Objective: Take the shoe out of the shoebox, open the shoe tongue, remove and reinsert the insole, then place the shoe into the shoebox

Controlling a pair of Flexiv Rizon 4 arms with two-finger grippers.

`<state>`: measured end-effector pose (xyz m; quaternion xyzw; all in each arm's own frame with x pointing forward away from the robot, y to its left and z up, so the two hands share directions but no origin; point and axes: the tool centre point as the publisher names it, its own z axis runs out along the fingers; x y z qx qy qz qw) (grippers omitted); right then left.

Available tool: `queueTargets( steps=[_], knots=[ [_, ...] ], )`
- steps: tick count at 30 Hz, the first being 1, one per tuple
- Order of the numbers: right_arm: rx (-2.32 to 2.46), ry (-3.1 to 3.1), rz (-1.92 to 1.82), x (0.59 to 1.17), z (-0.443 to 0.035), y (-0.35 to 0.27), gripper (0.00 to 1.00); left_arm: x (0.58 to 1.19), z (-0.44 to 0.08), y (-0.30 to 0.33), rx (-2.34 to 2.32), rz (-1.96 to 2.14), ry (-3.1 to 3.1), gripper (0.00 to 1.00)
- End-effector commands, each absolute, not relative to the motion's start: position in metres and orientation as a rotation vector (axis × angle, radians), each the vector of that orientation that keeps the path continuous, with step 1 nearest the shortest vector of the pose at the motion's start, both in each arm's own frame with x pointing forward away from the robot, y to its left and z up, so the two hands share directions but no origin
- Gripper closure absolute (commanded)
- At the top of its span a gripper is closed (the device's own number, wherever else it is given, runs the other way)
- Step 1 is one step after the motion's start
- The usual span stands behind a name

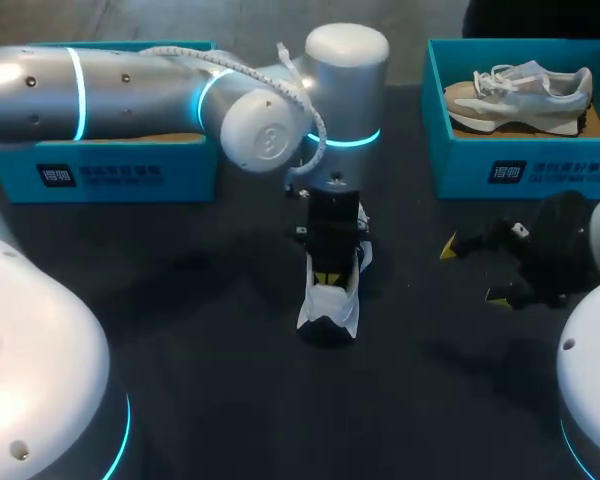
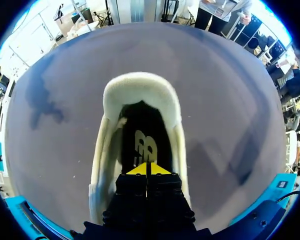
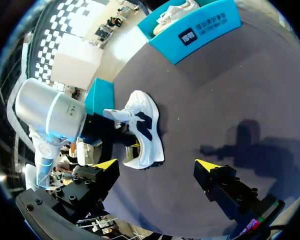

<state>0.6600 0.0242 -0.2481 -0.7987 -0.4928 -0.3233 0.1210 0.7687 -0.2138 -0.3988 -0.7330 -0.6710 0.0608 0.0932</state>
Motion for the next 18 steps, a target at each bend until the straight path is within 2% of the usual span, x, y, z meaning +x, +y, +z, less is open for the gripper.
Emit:
queueTargets(
  steps=[1, 10, 13, 18],
  knots=[
    [-2.340, -1.439, -0.942, 0.658, -0.247, 0.025, 0.00, 0.769, -0.414, -0.223, -2.165, 0.161, -1.982, 1.00],
    [-2.340, -1.439, -0.942, 0.658, -0.247, 0.025, 0.00, 0.764, -0.414, -0.224, -2.166, 0.161, -1.969, 1.00],
    [-2.340, -1.439, -0.942, 0.658, -0.247, 0.025, 0.00, 0.764, -0.394, -0.219, -2.184, 0.167, -1.995, 1.00],
    [-2.340, -1.439, -0.942, 0.658, -0.247, 0.025, 0.00, 0.758, -0.387, -0.216, -2.196, 0.179, -2.002, 1.00]
  ],
)
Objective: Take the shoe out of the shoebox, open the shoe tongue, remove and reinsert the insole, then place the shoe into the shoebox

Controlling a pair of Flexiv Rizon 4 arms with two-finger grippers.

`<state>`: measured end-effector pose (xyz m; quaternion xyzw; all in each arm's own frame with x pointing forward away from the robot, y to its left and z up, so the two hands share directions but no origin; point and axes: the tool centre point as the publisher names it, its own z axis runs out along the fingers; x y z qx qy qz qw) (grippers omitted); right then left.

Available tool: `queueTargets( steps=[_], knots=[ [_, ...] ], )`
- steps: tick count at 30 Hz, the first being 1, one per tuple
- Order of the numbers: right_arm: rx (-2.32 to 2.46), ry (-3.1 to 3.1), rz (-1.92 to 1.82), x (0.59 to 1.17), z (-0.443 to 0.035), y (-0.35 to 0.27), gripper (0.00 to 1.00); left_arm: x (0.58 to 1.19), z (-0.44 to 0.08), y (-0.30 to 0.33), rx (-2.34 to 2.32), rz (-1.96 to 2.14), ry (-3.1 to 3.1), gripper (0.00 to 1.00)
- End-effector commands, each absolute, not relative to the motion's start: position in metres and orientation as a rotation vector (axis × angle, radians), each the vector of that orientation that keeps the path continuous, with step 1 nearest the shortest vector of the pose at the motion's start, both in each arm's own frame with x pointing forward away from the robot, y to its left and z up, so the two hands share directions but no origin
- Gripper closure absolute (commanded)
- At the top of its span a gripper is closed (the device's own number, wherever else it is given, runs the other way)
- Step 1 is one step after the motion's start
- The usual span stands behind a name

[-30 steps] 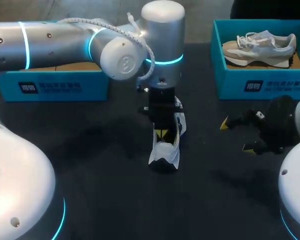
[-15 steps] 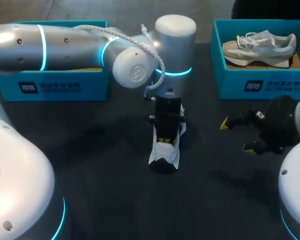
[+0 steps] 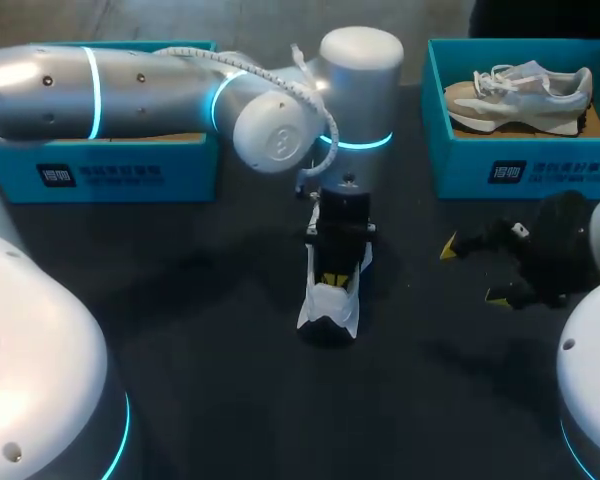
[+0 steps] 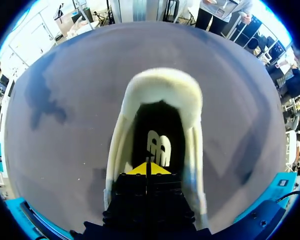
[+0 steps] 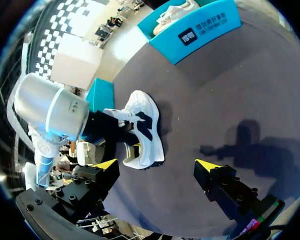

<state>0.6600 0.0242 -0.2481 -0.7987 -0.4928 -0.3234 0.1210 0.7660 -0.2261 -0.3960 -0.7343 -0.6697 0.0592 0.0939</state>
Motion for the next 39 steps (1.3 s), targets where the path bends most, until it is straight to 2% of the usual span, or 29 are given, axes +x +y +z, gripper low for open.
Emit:
queueTargets(
  steps=[1, 17, 28, 39],
  knots=[
    [-2.340, -1.439, -0.942, 0.658, -0.247, 0.025, 0.00, 0.756, -0.388, -0.216, -2.196, 0.181, -1.998, 1.00],
    [-2.340, -1.439, -0.942, 0.658, -0.247, 0.025, 0.00, 0.744, -0.415, -0.217, -2.163, 0.208, -1.966, 1.00],
    [-2.340, -1.439, -0.942, 0.658, -0.247, 0.025, 0.00, 0.734, -0.382, -0.212, -2.219, 0.211, -1.979, 1.00],
    [-2.340, -1.439, -0.942, 0.658, -0.247, 0.025, 0.00, 0.727, -0.409, -0.218, -2.186, 0.221, -1.970, 1.00]
  ],
)
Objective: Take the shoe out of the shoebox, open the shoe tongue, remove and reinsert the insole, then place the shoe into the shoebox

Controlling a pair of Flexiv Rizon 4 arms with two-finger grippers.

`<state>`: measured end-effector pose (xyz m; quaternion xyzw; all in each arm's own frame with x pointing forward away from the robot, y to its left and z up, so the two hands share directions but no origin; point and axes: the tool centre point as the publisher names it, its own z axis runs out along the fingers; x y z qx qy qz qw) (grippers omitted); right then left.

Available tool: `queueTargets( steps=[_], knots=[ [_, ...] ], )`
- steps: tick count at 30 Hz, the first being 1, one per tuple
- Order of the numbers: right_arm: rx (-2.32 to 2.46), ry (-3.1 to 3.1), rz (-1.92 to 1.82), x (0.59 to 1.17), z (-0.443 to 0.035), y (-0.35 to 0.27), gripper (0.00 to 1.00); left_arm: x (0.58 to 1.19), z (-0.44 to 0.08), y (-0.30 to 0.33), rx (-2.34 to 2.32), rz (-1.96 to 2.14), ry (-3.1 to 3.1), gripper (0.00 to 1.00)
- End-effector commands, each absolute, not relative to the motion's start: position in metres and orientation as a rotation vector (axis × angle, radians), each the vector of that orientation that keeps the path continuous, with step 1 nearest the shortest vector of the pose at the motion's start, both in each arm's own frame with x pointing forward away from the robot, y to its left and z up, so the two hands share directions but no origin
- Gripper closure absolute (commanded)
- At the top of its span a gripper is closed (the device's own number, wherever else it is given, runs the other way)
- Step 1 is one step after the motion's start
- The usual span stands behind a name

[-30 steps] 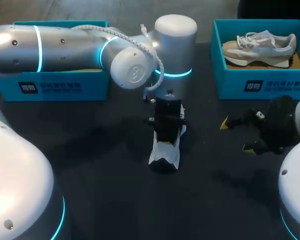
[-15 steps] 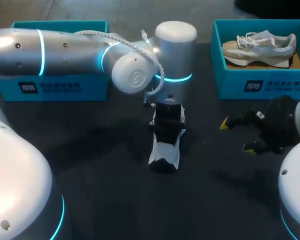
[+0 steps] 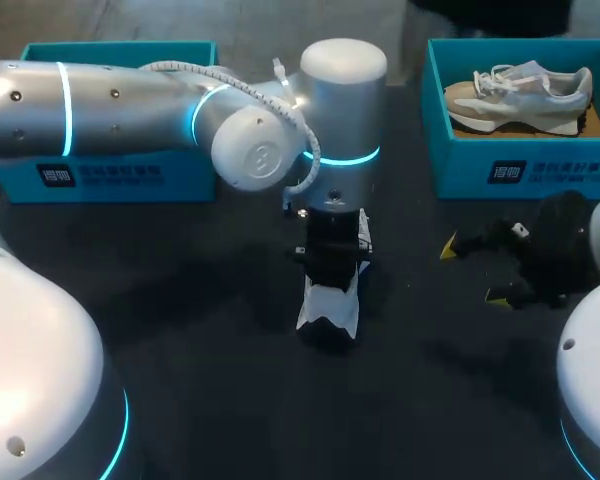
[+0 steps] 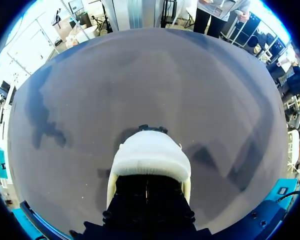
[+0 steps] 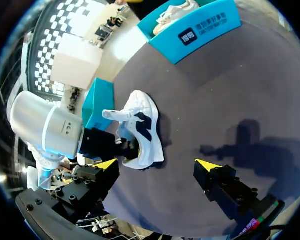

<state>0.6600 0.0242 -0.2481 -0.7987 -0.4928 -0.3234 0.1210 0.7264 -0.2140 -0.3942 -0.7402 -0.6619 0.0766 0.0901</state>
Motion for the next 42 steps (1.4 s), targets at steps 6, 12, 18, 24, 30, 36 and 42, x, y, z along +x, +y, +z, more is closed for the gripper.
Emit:
queueTargets(
  steps=[6, 12, 18, 24, 30, 36, 42],
  knots=[
    [-2.340, -1.439, -0.942, 0.658, -0.247, 0.025, 0.00, 0.732, -0.423, -0.220, -2.171, 0.195, -1.973, 1.00],
    [-2.340, -1.439, -0.942, 0.658, -0.247, 0.025, 0.00, 0.738, -0.403, -0.219, -2.190, 0.154, -2.020, 1.00],
    [-2.340, -1.439, -0.942, 0.658, -0.247, 0.025, 0.00, 0.749, -0.368, -0.213, -2.270, -0.013, -2.131, 1.00],
    [-2.340, -1.439, -0.942, 0.658, -0.247, 0.025, 0.00, 0.768, -0.354, -0.215, -2.316, -0.127, -2.244, 1.00],
    [-2.340, -1.439, -0.942, 0.658, -0.247, 0.025, 0.00, 0.778, -0.351, -0.222, -2.358, -0.240, -2.324, 1.00],
    [-2.340, -1.439, -0.942, 0.658, -0.247, 0.025, 0.00, 0.798, -0.354, -0.225, -2.359, -0.365, -2.398, 1.00],
    [-2.340, -1.439, -0.942, 0.658, -0.247, 0.025, 0.00, 0.811, -0.353, -0.227, -2.369, -0.400, -2.384, 1.00]
  ],
)
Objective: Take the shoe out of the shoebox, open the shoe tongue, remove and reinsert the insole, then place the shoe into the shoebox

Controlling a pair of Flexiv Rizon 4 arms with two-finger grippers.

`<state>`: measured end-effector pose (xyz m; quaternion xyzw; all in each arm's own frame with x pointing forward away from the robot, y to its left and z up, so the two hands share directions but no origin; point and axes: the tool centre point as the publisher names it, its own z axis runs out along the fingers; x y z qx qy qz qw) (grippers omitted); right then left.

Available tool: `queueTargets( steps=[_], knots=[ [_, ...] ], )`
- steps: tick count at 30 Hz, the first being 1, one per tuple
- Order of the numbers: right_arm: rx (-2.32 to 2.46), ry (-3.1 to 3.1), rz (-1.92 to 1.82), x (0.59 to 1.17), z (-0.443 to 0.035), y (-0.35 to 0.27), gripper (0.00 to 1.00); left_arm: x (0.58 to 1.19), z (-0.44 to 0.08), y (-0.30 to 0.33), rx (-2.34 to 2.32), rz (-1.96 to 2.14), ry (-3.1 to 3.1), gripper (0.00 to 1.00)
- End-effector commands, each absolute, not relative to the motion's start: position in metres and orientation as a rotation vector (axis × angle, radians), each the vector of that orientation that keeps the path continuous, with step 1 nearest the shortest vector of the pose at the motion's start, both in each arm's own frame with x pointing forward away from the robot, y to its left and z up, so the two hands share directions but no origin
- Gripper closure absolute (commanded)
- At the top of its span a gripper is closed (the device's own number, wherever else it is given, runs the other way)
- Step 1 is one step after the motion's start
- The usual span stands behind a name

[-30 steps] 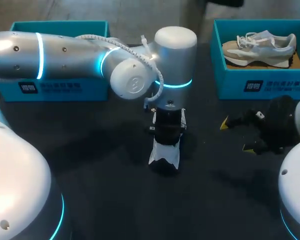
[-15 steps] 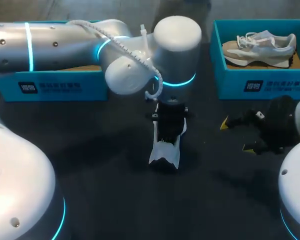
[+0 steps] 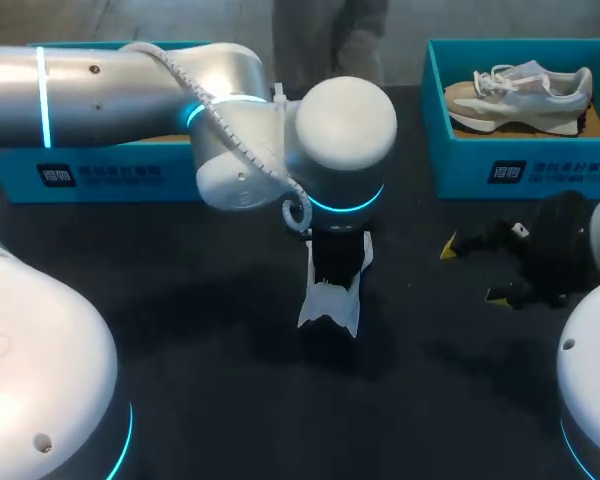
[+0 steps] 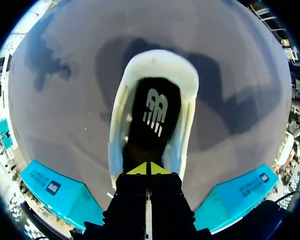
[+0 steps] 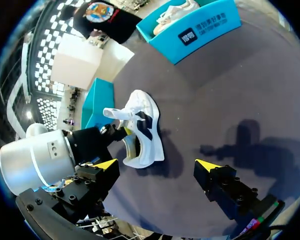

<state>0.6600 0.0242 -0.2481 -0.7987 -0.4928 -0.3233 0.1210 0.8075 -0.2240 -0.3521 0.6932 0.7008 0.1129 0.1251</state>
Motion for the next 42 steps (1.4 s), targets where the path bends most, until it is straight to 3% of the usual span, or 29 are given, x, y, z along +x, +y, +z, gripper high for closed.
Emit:
queueTargets(
  steps=[1, 2, 3, 4, 5, 6, 7, 9, 10, 28, 42],
  knots=[
    [-2.340, -1.439, -0.942, 0.658, -0.247, 0.025, 0.00, 0.812, -0.353, -0.227, 2.028, 0.343, 2.042, 1.00],
    [-2.340, -1.439, -0.942, 0.658, -0.247, 0.025, 0.00, 0.812, -0.353, -0.227, 2.026, 0.343, 2.040, 1.00],
    [-2.340, -1.439, -0.942, 0.658, -0.247, 0.025, 0.00, 0.813, -0.354, -0.226, 2.026, 0.352, 2.040, 0.89],
    [-2.340, -1.439, -0.942, 0.658, -0.247, 0.025, 0.00, 0.814, -0.354, -0.225, 2.026, 0.352, 2.040, 0.69],
    [-2.340, -1.439, -0.942, 0.658, -0.247, 0.025, 0.00, 0.814, -0.354, -0.225, 2.031, 0.354, 2.039, 0.57],
    [-2.340, -1.439, -0.942, 0.658, -0.247, 0.025, 0.00, 0.814, -0.354, -0.225, 2.031, 0.354, 2.039, 0.57],
    [-2.340, -1.439, -0.942, 0.658, -0.247, 0.025, 0.00, 0.815, -0.354, -0.224, 2.038, 0.348, 2.035, 0.42],
    [-2.340, -1.439, -0.942, 0.658, -0.247, 0.025, 0.00, 0.816, -0.353, -0.224, 2.040, 0.348, 2.035, 0.36],
    [-2.340, -1.439, -0.942, 0.658, -0.247, 0.025, 0.00, 0.817, -0.353, -0.223, 2.064, 0.325, 2.017, 0.00],
    [-2.340, -1.439, -0.942, 0.658, -0.247, 0.025, 0.00, 0.811, -0.344, -0.216, 2.142, 0.290, 1.946, 0.00],
    [-2.340, -1.439, -0.942, 0.658, -0.247, 0.025, 0.00, 0.834, -0.308, -0.213, 2.145, 0.291, 1.913, 0.00]
  ],
)
